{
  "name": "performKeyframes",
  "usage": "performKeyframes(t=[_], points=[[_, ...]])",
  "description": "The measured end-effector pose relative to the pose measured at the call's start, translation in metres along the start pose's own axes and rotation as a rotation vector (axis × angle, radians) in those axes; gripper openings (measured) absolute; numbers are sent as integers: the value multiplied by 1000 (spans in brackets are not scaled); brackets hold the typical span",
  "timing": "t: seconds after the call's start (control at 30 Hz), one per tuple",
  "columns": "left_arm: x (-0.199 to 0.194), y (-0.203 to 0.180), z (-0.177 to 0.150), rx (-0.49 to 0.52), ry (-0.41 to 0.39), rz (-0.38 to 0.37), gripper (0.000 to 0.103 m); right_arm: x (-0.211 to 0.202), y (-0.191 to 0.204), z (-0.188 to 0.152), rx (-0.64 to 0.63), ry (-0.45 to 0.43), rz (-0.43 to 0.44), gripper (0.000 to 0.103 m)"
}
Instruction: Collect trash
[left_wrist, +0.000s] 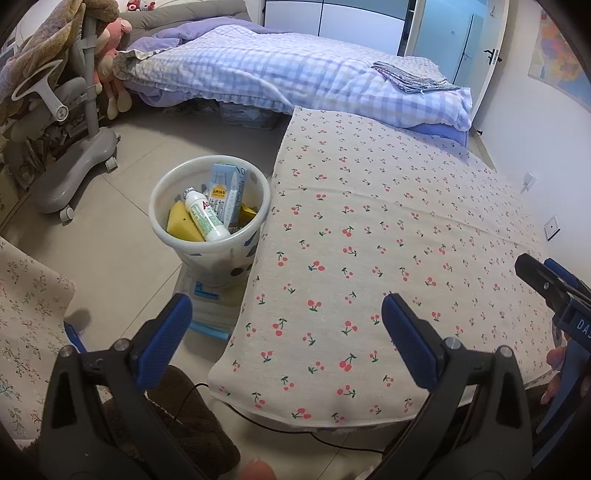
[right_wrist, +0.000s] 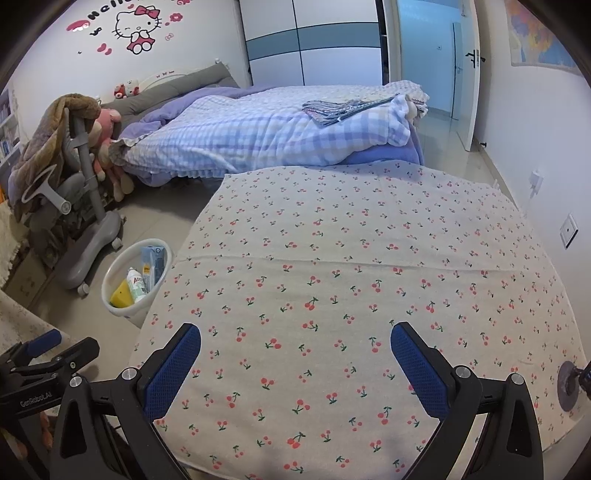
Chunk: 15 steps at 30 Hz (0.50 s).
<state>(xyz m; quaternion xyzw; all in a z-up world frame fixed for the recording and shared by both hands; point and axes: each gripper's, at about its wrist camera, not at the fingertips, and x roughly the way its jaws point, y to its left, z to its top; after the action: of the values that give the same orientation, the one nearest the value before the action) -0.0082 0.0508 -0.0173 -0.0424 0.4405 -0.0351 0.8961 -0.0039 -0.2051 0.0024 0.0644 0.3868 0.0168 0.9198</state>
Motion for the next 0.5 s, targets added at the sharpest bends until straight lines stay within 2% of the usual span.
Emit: performKeyframes(t=[0.5], points=[[-1, 3, 1, -9, -1, -1, 102, 2, 4, -1, -14, 1, 0, 103]])
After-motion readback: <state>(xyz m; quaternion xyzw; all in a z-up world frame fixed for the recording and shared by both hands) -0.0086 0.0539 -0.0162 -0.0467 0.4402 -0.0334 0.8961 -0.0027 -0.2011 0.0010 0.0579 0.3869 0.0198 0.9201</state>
